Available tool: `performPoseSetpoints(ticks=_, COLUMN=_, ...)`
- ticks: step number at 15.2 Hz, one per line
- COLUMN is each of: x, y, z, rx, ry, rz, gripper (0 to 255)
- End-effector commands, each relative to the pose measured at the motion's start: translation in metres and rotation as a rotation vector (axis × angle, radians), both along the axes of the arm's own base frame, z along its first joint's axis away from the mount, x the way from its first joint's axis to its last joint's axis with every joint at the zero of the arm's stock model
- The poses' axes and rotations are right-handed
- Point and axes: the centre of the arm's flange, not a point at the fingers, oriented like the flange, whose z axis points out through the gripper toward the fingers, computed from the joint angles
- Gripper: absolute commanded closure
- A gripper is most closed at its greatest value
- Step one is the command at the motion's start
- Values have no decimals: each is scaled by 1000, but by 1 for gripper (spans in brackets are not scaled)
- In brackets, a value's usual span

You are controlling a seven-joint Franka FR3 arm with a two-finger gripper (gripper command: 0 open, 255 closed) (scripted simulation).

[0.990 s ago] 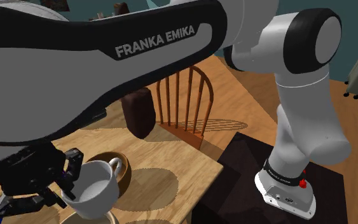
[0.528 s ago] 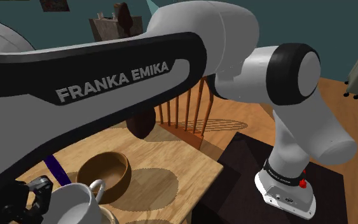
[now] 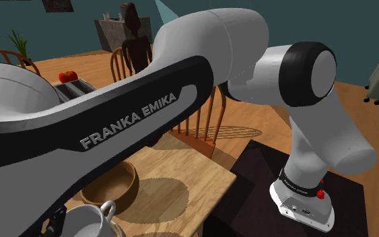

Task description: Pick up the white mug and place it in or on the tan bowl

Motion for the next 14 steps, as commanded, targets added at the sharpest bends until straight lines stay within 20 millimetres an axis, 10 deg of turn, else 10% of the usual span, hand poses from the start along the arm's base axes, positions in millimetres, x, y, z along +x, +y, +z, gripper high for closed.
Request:
performPoseSetpoints(ticks=1, x=-1, y=0, z=-10, rx=1, ry=0, rz=0, gripper=255)
performPoseSetpoints(ticks=14, x=-1, y=0, z=-40, rx=1, ry=0, rz=0, gripper=255)
